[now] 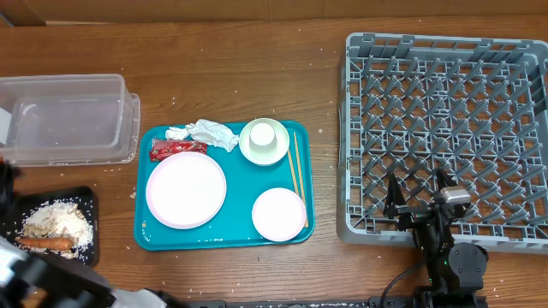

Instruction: Sort waste into correct bins and load items into the dishwasher

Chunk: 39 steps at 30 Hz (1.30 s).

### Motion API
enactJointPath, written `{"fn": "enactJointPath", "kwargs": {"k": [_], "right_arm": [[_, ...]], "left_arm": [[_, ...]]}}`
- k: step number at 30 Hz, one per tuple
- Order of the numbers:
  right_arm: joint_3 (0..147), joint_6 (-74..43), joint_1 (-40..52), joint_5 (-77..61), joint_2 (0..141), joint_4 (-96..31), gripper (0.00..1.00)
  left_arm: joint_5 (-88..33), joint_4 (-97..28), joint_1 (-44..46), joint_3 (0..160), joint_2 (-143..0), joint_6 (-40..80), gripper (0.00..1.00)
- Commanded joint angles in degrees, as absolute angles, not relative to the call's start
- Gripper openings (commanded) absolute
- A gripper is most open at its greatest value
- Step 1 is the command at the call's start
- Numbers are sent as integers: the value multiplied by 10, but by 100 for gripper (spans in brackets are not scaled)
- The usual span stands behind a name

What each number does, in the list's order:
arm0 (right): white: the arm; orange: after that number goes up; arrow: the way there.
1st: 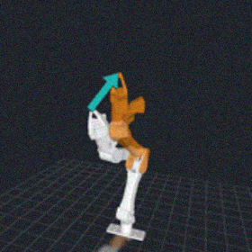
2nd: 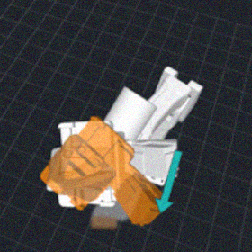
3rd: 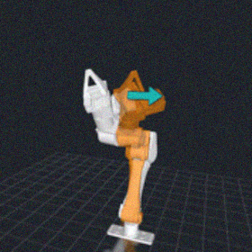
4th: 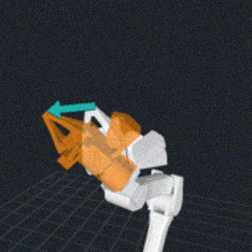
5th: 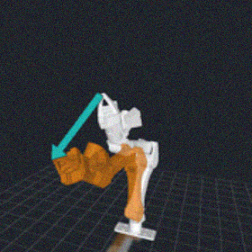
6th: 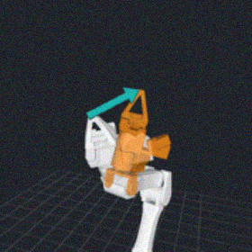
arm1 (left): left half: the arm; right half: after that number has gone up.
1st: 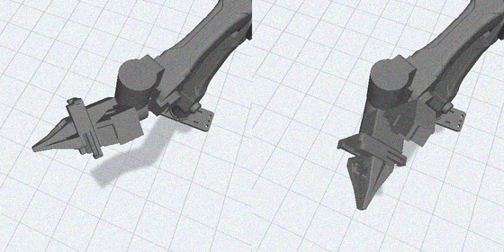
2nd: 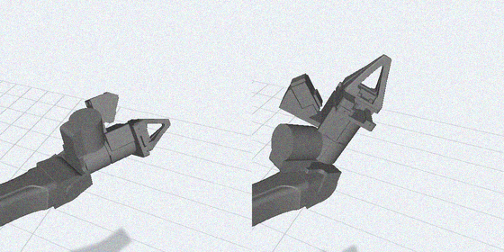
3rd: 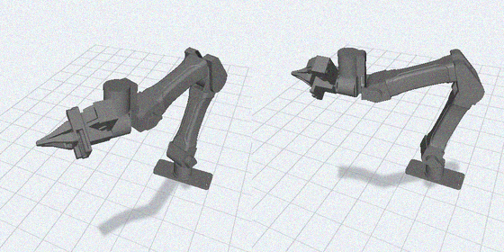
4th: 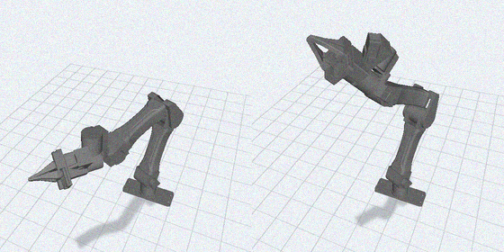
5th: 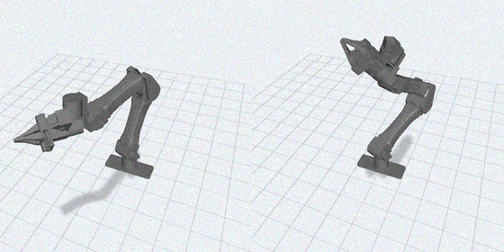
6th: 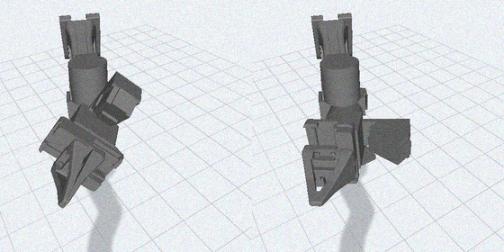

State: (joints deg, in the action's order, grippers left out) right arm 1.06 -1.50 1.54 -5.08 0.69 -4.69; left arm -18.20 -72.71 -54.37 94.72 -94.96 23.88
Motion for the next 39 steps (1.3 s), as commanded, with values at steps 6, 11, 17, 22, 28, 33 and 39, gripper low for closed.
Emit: {"fn": "enactJointPath", "kwargs": {"k": [6, 11, 17, 22, 28, 33, 39], "right_arm": [[5, -17, 18, -46, 2, -39, 100], [5, -19, 18, -159, 2, 31, 100], [5, -123, 18, -477, 2, 166, 100], [5, -237, 18, -486, 2, 193, 100], [5, -243, 18, -366, 2, 157, 100], [5, -243, 18, -279, 2, 115, 100], [5, -302, 18, -283, 2, 172, 100]], "left_arm": [[-243, -765, -397, 969, -879, 232, 100], [-242, -761, -317, 967, -881, 232, 100], [-249, -763, -257, 967, -884, 240, 100], [-269, -752, -188, 967, -885, 145, 93], [-147, -772, -39, 966, -900, 126, 81], [-40, -792, 67, 965, -942, 177, 92], [-41, -783, 90, 965, -976, 180, 100]]}}
